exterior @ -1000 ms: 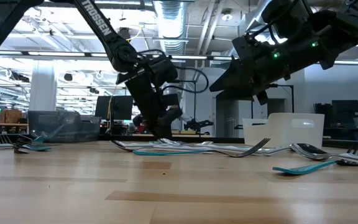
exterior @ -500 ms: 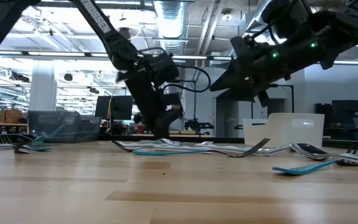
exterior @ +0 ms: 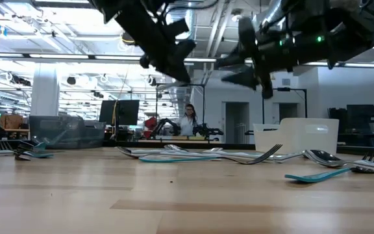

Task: Sort silverware by color (type)
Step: Put the blue light table knife into the bottom white bin

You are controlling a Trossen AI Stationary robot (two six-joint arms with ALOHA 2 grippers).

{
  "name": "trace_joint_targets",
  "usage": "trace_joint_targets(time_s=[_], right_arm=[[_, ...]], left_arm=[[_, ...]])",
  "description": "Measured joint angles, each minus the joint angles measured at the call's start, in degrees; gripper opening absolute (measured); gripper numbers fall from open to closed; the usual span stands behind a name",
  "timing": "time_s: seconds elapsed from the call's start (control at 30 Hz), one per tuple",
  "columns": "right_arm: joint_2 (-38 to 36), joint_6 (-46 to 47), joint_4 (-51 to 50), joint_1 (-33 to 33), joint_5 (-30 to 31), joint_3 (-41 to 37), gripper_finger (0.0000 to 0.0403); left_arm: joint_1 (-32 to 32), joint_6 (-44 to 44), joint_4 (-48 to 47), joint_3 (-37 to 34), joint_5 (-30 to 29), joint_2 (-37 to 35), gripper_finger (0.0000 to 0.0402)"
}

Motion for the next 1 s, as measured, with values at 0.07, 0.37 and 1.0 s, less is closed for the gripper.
trace_joint_targets(time_s=[0.07,0.37,1.0], right_arm=[[0.0,-2.4,4.2,0.1,-0.5,0.0,0.0211],[0.0,-8.5,16.0,1.1,-5.5,0.0,0.021],[0.0,-12.5,13.1,6.5,-3.9,0.0,0.0123]], left_arm=[[-2.0,0.3,1.5,0.0,-1.3,-0.9,0.0015],[-8.1,1.4,7.7,0.1,-1.9,-1.3,0.0015],[-9.5,3.0,8.5,0.1,-8.5,-1.5,0.0016]])
